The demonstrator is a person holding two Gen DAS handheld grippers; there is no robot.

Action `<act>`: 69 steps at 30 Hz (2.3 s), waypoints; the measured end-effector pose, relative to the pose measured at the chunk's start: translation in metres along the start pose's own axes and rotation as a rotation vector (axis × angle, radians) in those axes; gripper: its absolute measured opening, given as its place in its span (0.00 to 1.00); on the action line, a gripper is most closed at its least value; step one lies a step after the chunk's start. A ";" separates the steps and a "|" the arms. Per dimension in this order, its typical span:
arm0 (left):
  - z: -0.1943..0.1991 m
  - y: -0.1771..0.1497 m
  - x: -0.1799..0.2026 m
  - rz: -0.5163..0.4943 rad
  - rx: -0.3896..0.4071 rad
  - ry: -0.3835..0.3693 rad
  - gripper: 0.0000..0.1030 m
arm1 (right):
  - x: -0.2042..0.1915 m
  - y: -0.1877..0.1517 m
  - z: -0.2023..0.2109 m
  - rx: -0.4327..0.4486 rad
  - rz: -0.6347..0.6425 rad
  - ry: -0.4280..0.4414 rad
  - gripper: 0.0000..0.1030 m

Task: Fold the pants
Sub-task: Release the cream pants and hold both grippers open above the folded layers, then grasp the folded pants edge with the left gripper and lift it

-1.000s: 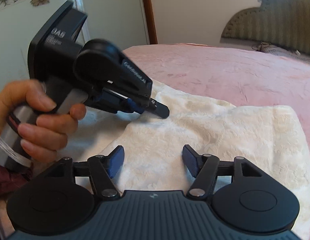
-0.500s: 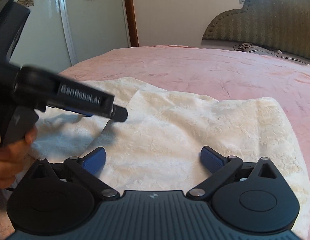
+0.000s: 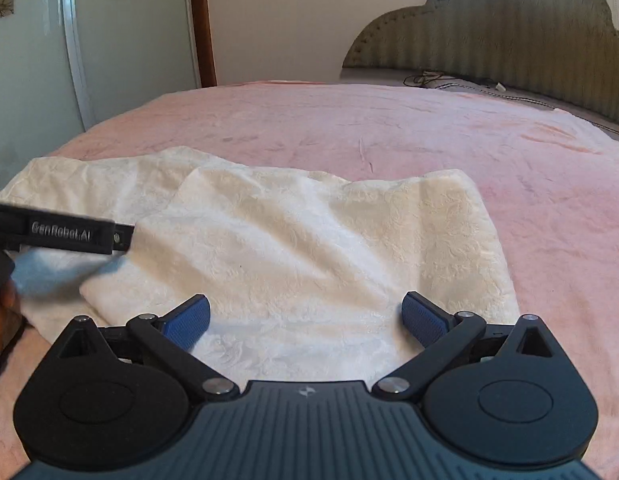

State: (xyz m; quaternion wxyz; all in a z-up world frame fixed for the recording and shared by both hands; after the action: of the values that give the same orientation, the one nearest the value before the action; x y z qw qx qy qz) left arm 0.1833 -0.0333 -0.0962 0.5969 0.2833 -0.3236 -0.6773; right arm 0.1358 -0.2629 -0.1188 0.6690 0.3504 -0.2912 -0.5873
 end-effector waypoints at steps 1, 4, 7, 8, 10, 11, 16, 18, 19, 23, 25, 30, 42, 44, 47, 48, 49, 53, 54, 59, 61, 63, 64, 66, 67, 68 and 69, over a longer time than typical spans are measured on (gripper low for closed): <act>0.000 0.000 -0.002 0.009 -0.002 -0.006 0.95 | -0.001 0.000 -0.002 -0.002 0.008 -0.005 1.00; -0.002 0.000 -0.005 0.030 -0.004 -0.029 0.97 | 0.002 0.000 -0.003 -0.003 -0.011 0.009 1.00; -0.002 -0.001 -0.005 0.026 0.000 -0.027 0.97 | 0.002 -0.002 -0.002 -0.001 -0.010 0.006 1.00; -0.003 -0.001 -0.005 0.026 0.001 -0.028 0.97 | 0.002 -0.002 -0.002 0.000 -0.011 0.005 1.00; -0.003 -0.001 -0.005 0.026 0.002 -0.029 0.97 | 0.001 -0.002 -0.002 0.001 -0.017 0.003 1.00; -0.003 0.000 -0.004 0.026 0.003 -0.029 0.97 | 0.001 -0.002 -0.001 0.002 -0.024 -0.001 1.00; -0.003 0.000 -0.006 0.026 0.001 -0.035 0.98 | 0.000 -0.003 -0.001 0.001 -0.019 -0.011 1.00; -0.004 0.000 -0.006 0.025 0.001 -0.036 0.98 | 0.000 -0.002 -0.002 -0.001 -0.014 -0.015 1.00; -0.003 0.000 -0.006 0.025 0.002 -0.036 0.98 | 0.000 -0.002 -0.002 -0.002 -0.014 -0.015 1.00; -0.003 0.000 -0.006 0.025 0.002 -0.035 0.98 | 0.000 -0.002 -0.002 -0.001 -0.014 -0.015 1.00; -0.003 0.000 -0.006 0.025 0.002 -0.036 0.98 | 0.000 -0.002 -0.002 -0.001 -0.014 -0.016 1.00; -0.003 0.000 -0.007 0.025 0.002 -0.035 0.98 | 0.000 -0.002 -0.002 -0.001 -0.014 -0.017 1.00; -0.004 0.000 -0.007 0.023 0.001 -0.034 0.98 | 0.014 0.029 -0.018 -0.039 0.071 -0.131 1.00; -0.004 0.000 -0.007 0.023 0.001 -0.034 0.99 | 0.024 0.026 -0.034 -0.100 0.027 -0.109 1.00; -0.004 0.000 -0.008 0.023 0.001 -0.034 0.99 | 0.034 0.027 -0.024 -0.094 -0.072 -0.109 1.00; -0.004 0.001 -0.008 0.022 0.000 -0.034 0.99 | 0.032 0.028 -0.018 -0.070 -0.071 -0.106 1.00; -0.005 0.001 -0.008 0.022 0.000 -0.033 0.99 | 0.030 0.027 -0.014 -0.054 -0.059 -0.098 1.00; -0.004 0.002 -0.008 0.018 -0.003 -0.031 0.99 | 0.022 0.009 -0.022 -0.032 -0.024 -0.094 1.00; -0.004 0.003 -0.008 0.017 -0.004 -0.027 1.00 | 0.023 0.010 -0.022 -0.037 -0.029 -0.091 1.00; 0.018 0.011 -0.023 0.064 0.014 -0.026 0.98 | 0.022 0.011 -0.023 -0.035 -0.034 -0.089 1.00; 0.031 0.017 -0.040 0.080 0.040 -0.003 0.98 | 0.022 0.011 -0.023 -0.035 -0.035 -0.089 1.00; 0.040 0.018 -0.064 0.097 0.053 0.040 0.98 | 0.021 0.011 -0.023 -0.035 -0.033 -0.091 1.00; 0.044 0.017 -0.079 0.115 0.050 0.073 0.98 | 0.021 0.011 -0.023 -0.035 -0.033 -0.092 1.00; 0.050 0.011 -0.109 0.167 0.049 0.128 0.98 | 0.021 0.011 -0.023 -0.034 -0.034 -0.092 1.00; 0.052 0.007 -0.126 0.201 0.047 0.149 0.98 | 0.020 0.011 -0.022 -0.031 -0.036 -0.093 1.00; 0.051 0.001 -0.141 0.231 0.038 0.169 0.98 | 0.019 0.012 -0.020 -0.028 -0.042 -0.096 1.00; 0.048 -0.005 -0.156 0.266 0.014 0.195 0.98 | 0.017 0.012 -0.018 -0.020 -0.050 -0.093 1.00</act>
State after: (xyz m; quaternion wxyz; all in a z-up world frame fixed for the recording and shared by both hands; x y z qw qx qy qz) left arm 0.1630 0.1270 -0.0707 0.7078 0.3066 -0.3035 -0.5595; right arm 0.1598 -0.2771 -0.1195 0.6435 0.3233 -0.3072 -0.6222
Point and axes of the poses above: each gripper's, at about its wrist camera, not at the fingertips, and z roughly against the way its jaws point, x to its right, y to its top, the point moved 7 cm from there along -z, roughly the way its jaws point, and after that the axes turned 5 degrees about -y, right-handed, at the moved point
